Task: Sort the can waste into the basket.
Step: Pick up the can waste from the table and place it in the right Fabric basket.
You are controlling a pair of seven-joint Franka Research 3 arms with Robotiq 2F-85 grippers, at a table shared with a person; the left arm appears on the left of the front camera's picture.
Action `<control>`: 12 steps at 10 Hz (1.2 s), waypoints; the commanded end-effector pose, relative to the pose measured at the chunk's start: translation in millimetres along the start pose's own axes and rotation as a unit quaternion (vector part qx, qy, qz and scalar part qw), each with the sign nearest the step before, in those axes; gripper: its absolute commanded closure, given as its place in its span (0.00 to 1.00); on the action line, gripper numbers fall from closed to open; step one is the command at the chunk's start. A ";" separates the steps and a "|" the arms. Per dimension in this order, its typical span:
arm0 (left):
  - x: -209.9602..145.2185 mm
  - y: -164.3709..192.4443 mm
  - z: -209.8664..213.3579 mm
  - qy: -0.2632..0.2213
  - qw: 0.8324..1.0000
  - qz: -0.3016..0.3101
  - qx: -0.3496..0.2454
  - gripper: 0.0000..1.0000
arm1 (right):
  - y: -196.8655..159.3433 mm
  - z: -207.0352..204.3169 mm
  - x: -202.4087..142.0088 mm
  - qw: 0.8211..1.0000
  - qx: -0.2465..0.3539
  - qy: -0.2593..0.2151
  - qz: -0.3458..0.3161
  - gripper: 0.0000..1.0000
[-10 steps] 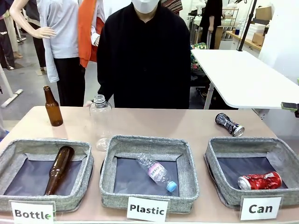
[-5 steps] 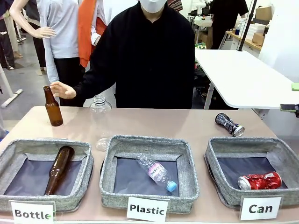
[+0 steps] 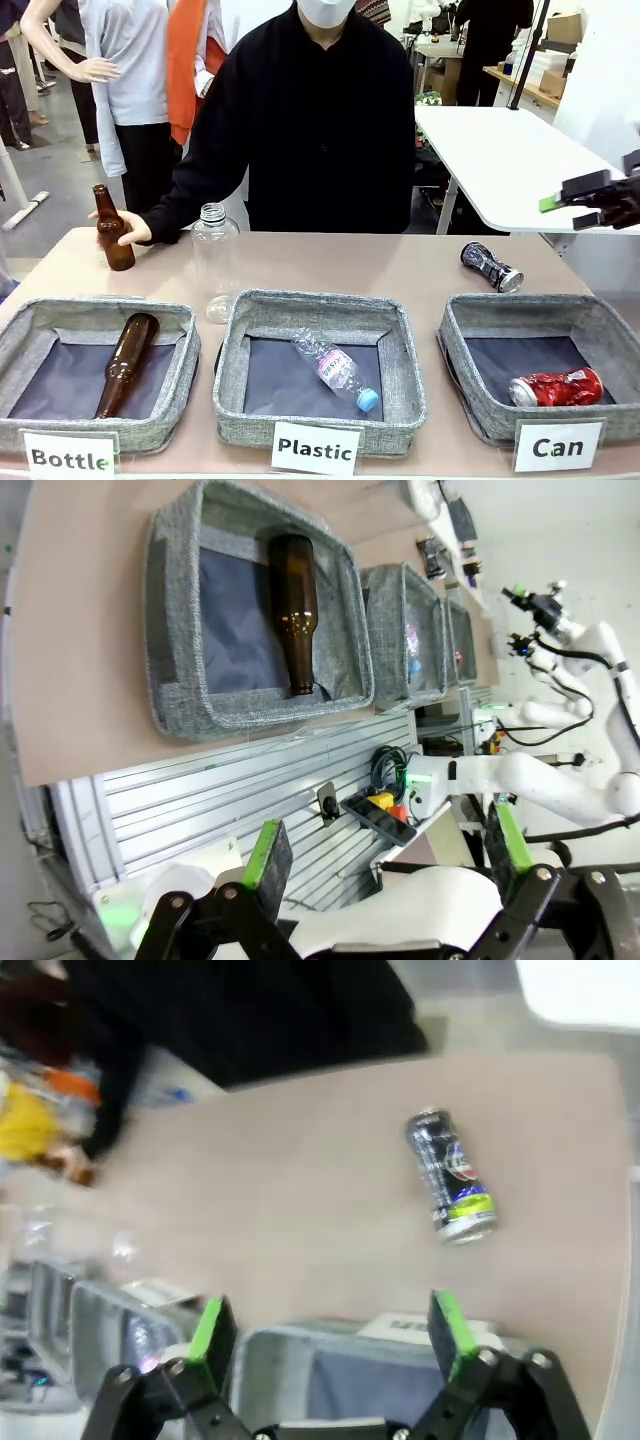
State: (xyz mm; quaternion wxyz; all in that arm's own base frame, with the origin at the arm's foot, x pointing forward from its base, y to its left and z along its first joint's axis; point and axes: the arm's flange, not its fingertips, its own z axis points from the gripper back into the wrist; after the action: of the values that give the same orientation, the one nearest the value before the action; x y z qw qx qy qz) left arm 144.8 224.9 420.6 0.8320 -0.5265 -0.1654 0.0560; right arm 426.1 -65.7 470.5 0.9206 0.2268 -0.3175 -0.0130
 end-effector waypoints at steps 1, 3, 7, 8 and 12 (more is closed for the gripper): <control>-2.9 -0.6 0.7 0.000 1.000 0.005 0.001 0.00 | 9.4 -44.6 8.6 0.993 -0.104 0.046 -0.015 0.00; -2.9 -0.6 0.7 0.000 1.000 0.005 0.001 0.00 | 5.3 -89.1 38.0 0.991 -0.119 0.061 0.001 0.00; -2.9 -0.6 0.7 0.000 1.000 0.005 0.001 0.00 | 2.1 -101.7 15.8 0.990 -0.126 0.058 0.016 0.00; -2.9 -0.6 0.7 0.000 1.000 0.005 0.001 0.00 | 2.1 -101.7 15.8 0.990 -0.126 0.058 0.016 0.00; 0.0 -0.2 0.1 0.000 1.000 0.000 0.000 0.00 | -11.8 -128.3 46.2 0.980 -0.123 0.125 0.097 0.00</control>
State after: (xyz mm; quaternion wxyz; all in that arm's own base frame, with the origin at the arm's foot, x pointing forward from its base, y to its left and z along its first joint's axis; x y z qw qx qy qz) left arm 145.2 224.7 420.7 0.8321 -0.5267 -0.1651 0.0550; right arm 520.1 -26.9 398.3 0.9701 0.0902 -0.2240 0.0246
